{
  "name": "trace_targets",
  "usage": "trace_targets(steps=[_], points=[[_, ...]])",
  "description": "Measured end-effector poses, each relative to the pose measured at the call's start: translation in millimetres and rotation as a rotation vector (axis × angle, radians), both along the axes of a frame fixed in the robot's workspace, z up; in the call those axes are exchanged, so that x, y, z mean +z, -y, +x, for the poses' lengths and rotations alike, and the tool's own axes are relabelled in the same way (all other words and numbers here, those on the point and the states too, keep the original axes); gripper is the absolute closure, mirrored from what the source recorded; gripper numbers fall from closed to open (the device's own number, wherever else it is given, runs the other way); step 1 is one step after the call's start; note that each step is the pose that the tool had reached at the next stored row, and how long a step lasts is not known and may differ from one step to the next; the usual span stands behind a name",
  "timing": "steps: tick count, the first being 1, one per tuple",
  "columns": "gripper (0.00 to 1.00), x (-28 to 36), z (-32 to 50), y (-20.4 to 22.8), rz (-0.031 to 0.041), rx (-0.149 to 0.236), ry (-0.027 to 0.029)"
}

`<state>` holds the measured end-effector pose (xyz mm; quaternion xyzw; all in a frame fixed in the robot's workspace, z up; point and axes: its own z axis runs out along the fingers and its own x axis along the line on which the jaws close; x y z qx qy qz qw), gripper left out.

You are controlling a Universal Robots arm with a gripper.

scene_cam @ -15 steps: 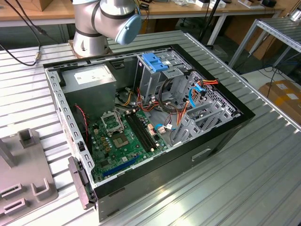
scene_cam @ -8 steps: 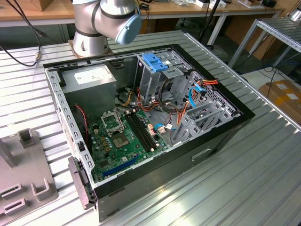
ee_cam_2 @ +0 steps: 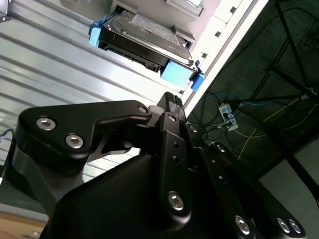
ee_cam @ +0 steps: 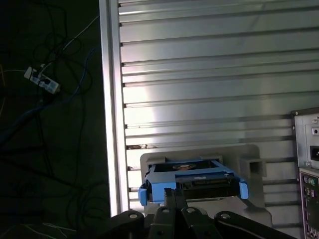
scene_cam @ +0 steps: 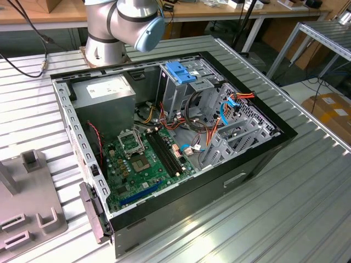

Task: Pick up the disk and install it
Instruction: 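Reach for the disk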

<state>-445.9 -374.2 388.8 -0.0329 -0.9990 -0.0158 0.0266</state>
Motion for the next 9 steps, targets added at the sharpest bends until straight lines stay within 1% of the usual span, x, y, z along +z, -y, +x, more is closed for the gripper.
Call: trace_targets(steps=[3, 4, 9], points=[[0.89, -2.0, 0.0, -0.1, -0.0019, 0.009, -0.0060], [0.89, -2.4, 0.0, -0.1, -0.0023, 0.014, -0.0072], [0.89, -3.3, -1.0, 0.0, -0.0088, 0.050, -0.0074]])
